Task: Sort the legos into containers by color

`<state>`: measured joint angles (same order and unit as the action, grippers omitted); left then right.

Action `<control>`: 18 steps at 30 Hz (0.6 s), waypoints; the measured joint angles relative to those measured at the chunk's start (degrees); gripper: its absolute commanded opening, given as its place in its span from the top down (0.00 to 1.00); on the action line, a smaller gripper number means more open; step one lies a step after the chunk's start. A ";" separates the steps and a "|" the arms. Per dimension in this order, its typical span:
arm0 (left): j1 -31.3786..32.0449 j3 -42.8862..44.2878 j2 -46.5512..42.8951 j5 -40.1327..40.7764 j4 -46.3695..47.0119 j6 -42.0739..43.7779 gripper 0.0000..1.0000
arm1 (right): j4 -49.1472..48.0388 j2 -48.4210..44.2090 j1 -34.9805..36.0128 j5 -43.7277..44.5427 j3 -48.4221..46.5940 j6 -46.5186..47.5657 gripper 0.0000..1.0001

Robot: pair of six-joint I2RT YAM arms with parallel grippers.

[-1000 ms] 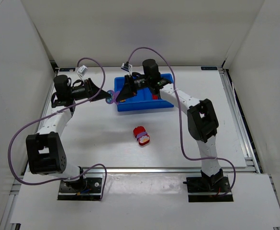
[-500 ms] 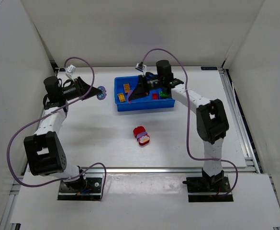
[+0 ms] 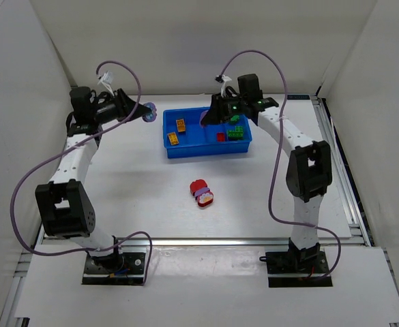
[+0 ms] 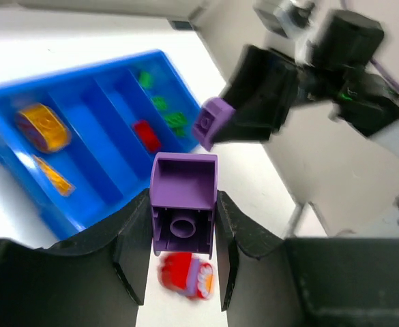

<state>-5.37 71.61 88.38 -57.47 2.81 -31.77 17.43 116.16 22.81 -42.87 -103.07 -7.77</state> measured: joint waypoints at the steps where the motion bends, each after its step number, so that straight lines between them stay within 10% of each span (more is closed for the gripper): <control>1: 0.42 2.62 1.16 1.79 -2.75 1.86 0.90 | 0.63 0.52 0.52 2.45 -1.20 1.42 0.88; 18: 8.92 24.65 16.50 16.50 -18.29 14.05 0.89 | 2.21 16.44 6.19 26.27 -9.07 15.54 0.82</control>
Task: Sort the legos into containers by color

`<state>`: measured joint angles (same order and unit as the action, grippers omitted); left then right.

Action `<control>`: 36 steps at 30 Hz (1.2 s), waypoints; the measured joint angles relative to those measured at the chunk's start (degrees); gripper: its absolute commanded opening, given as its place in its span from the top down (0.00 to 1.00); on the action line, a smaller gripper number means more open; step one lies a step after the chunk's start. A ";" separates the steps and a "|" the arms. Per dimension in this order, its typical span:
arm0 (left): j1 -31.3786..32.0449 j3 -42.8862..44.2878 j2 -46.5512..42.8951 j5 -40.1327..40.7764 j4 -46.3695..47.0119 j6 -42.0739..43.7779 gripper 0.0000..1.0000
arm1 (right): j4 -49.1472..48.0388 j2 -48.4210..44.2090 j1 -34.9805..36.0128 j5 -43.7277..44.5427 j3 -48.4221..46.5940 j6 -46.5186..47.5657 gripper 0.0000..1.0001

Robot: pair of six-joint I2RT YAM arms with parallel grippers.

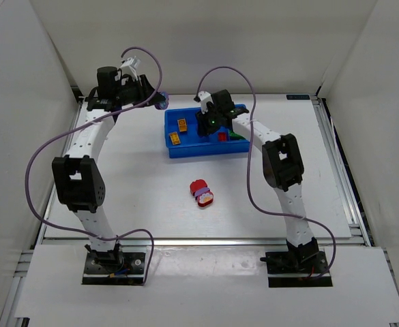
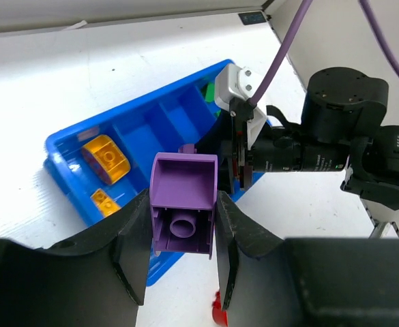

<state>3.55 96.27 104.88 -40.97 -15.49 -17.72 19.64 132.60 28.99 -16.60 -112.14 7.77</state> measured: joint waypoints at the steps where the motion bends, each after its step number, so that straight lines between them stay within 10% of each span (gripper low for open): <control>1: 0.00 0.15 0.39 0.09 -0.11 0.07 0.89 | -0.13 0.70 0.02 0.96 -0.76 0.37 0.71; 9: 0.61 0.20 1.11 0.44 0.26 -0.66 0.89 | -1.64 1.92 0.57 3.50 -2.32 1.73 0.26; 18: 5.75 1.70 5.92 1.11 0.72 -0.13 0.88 | -1.49 0.35 1.20 4.48 -1.92 0.02 0.23; 36: 15.28 17.97 27.43 5.62 0.55 2.25 0.84 | 0.98 -32.72 -9.18 6.75 21.05 0.31 0.24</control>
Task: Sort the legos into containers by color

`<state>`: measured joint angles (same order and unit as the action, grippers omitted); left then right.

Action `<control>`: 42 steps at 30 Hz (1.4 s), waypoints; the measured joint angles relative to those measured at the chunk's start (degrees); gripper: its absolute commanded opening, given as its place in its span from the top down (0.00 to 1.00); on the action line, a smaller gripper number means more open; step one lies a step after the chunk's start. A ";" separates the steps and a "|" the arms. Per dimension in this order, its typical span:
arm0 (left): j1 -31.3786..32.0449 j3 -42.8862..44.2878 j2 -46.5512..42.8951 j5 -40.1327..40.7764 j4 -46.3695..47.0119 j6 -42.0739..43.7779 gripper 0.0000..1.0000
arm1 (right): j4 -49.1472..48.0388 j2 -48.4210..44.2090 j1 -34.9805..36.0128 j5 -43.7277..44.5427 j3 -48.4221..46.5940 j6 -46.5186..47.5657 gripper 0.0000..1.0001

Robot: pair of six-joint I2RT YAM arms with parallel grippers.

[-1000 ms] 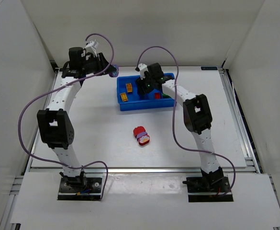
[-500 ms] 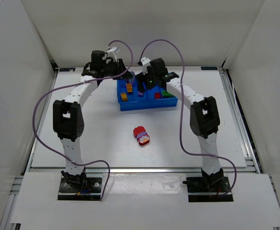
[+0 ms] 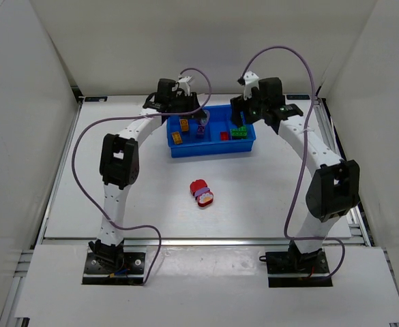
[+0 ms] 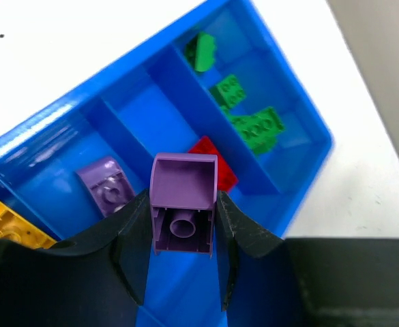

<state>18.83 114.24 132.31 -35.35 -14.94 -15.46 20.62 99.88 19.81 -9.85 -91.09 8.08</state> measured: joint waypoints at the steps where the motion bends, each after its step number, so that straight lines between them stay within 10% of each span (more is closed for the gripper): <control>1: 0.07 0.61 0.94 0.57 -0.02 0.04 0.84 | 0.52 0.00 -0.28 -0.42 1.05 0.37 0.24; 6: 0.07 1.88 3.80 4.20 -0.98 1.25 0.78 | 3.93 0.00 -0.70 -2.99 3.45 1.68 0.24; 10: -0.02 2.95 5.07 6.82 -1.57 1.92 0.37 | 4.57 -0.09 -0.83 -5.09 3.72 2.47 0.24; 14: 0.02 3.10 5.18 7.96 -1.77 2.43 0.17 | 4.94 -0.11 -1.03 -7.34 4.33 3.21 0.24; 25: -0.92 3.48 -0.83 8.13 -1.60 0.39 0.14 | 5.53 -3.85 0.09 -14.67 11.63 6.67 0.26; 34: -6.12 -7.76 -32.85 9.97 -4.00 1.29 0.01 | 4.76 -17.18 19.87 -14.38 26.77 6.86 0.18; 42: -17.77 -27.17 -53.22 4.11 -11.76 2.49 0.01 | 4.55 -13.94 19.21 -11.52 29.05 -5.95 0.22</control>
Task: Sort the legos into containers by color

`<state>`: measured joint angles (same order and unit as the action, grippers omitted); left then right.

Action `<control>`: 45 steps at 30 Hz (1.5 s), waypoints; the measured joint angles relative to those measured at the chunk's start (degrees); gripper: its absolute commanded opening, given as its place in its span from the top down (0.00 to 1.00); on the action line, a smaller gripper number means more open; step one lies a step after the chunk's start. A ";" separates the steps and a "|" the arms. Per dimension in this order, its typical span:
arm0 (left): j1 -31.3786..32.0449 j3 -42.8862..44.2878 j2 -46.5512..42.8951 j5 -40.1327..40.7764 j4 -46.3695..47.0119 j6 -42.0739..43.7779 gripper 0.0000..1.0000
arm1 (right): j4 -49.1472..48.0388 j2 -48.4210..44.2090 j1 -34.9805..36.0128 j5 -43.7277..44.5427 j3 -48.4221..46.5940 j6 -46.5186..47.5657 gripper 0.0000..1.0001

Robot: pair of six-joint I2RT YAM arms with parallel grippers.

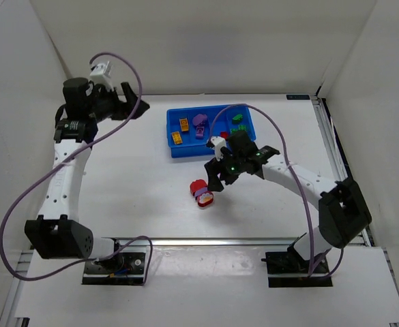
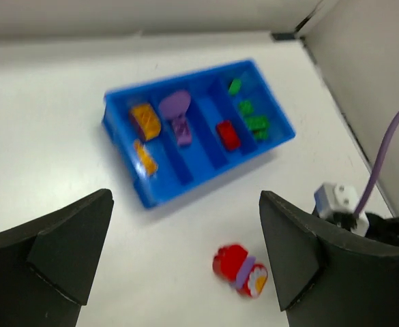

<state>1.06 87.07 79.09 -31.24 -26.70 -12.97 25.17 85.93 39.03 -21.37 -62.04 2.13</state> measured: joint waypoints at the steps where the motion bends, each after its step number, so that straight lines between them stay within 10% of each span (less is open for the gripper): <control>1: -1.25 -2.12 -0.90 -0.52 -1.70 0.02 0.00 | 0.04 1.03 0.11 1.07 -0.02 -1.99 0.23; 19: -4.70 -16.87 -12.61 9.49 -8.57 4.92 0.01 | 0.00 16.39 6.10 13.31 -10.27 -11.28 0.01; 45: -5.84 -21.90 -12.57 11.19 -8.50 6.56 0.01 | 0.17 25.57 9.84 17.88 -14.10 -8.74 0.01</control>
<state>-4.78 65.17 66.52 -20.05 -35.20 -6.42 25.34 111.50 48.86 -3.49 -76.14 -6.61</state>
